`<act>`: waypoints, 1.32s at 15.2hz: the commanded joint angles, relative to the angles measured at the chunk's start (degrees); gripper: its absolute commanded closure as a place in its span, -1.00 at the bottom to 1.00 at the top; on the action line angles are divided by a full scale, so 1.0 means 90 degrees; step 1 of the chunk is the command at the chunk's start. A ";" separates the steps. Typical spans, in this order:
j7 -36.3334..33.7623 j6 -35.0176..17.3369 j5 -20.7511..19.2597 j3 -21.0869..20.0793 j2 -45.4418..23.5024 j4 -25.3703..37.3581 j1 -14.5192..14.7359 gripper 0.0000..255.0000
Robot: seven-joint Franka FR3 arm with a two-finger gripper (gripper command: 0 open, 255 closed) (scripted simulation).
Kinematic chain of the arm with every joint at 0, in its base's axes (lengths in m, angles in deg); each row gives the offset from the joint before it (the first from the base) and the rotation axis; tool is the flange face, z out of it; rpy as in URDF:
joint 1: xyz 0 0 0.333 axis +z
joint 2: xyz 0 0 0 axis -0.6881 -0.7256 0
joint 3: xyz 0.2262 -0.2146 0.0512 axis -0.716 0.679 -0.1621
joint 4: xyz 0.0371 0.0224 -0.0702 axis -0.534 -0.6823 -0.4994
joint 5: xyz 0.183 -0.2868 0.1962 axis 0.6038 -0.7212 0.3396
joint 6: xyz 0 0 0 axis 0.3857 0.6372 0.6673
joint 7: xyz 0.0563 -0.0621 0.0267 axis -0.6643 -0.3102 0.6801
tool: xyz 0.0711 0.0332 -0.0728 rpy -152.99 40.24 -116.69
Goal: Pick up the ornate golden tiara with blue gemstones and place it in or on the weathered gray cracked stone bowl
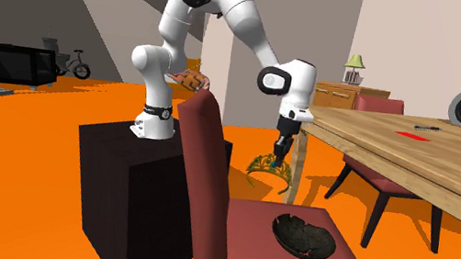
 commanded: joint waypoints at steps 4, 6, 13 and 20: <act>0.0356 0.0671 0.0027 0.0081 -0.0826 0.1509 -0.0151 1.00; 0.0495 0.0974 0.0038 0.0111 -0.1226 0.2218 -0.0201 1.00; 0.0938 0.2232 0.0084 0.0193 -0.2819 0.5093 -0.0304 1.00; 0.0912 0.1906 0.0055 0.0221 -0.3203 0.5151 -0.0288 1.00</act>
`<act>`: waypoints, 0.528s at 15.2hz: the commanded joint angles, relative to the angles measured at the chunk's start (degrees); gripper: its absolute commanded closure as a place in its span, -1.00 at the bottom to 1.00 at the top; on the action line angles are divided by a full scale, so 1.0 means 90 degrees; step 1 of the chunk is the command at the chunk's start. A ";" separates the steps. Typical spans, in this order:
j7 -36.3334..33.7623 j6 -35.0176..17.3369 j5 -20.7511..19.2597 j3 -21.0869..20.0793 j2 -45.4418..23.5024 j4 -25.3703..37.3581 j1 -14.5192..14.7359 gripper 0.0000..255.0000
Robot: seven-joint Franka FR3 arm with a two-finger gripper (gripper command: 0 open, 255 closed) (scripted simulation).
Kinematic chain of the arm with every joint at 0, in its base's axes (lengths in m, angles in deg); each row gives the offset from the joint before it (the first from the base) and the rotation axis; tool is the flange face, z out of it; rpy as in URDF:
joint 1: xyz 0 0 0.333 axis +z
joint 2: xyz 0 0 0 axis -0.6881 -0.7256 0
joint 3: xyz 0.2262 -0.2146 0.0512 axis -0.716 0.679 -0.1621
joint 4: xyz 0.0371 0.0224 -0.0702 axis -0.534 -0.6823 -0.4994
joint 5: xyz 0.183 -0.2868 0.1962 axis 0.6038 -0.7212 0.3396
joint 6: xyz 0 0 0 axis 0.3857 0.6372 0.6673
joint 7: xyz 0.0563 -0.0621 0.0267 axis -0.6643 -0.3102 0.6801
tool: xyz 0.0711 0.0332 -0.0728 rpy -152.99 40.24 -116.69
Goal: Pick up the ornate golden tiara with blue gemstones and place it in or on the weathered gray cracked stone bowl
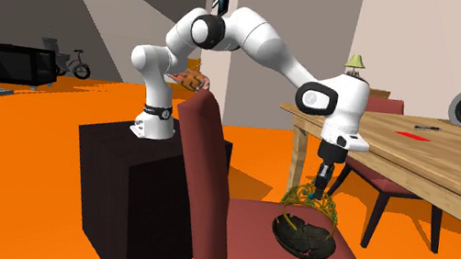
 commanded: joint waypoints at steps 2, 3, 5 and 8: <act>-0.0020 -0.0145 -0.0013 0.0011 -0.0173 0.0031 0.0015 1.00; -0.0023 -0.0187 -0.0016 0.0016 -0.0234 0.0050 0.0018 1.00; -0.0027 -0.0264 -0.0021 0.0027 -0.0362 0.0102 0.0025 1.00; -0.0019 -0.0332 0.0000 0.0059 -0.0475 0.0149 0.0048 1.00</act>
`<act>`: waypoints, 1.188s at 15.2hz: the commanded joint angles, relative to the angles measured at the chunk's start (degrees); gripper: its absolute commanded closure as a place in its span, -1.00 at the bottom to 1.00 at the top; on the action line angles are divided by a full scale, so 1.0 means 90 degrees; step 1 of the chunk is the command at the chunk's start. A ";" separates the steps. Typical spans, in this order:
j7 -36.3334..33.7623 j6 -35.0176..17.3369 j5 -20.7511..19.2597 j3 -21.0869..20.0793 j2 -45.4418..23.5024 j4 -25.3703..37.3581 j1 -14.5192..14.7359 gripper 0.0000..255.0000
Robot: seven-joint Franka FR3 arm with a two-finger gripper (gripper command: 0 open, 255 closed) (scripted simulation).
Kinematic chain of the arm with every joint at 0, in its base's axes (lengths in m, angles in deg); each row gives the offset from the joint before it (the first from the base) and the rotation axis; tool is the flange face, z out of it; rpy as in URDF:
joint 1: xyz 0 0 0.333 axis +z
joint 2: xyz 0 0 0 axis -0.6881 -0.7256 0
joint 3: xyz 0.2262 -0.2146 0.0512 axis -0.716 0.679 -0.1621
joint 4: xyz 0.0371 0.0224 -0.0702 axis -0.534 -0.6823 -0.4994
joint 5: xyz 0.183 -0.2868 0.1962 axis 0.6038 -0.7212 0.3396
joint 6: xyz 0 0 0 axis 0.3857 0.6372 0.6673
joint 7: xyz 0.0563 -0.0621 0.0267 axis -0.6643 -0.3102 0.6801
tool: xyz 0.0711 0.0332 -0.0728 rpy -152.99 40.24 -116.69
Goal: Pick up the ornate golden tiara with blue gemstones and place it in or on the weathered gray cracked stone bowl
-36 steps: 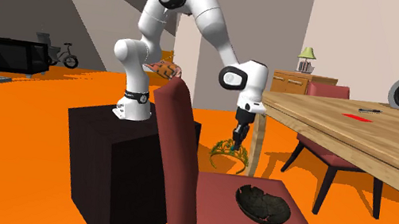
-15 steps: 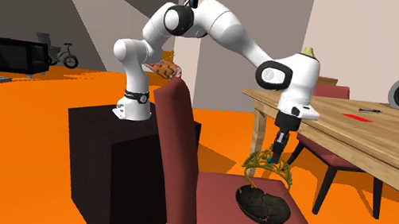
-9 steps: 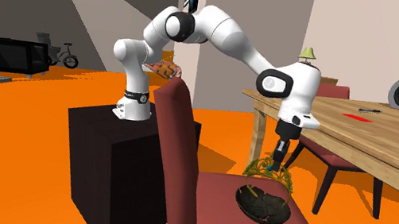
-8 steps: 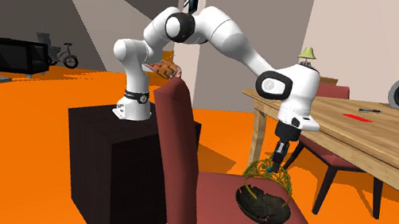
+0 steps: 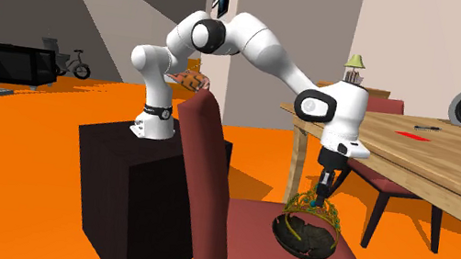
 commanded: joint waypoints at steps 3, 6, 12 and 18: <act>-0.0242 -0.0050 0.0067 0.0045 -0.0189 -0.0031 0.0074 1.00; -0.0240 -0.0050 0.0073 0.0050 -0.0189 -0.0031 0.0077 1.00; -0.0240 -0.0052 0.0073 0.0050 -0.0187 -0.0035 0.0077 -1.00; -0.0228 0.0389 0.0105 0.0015 0.0330 -0.0112 0.0080 -1.00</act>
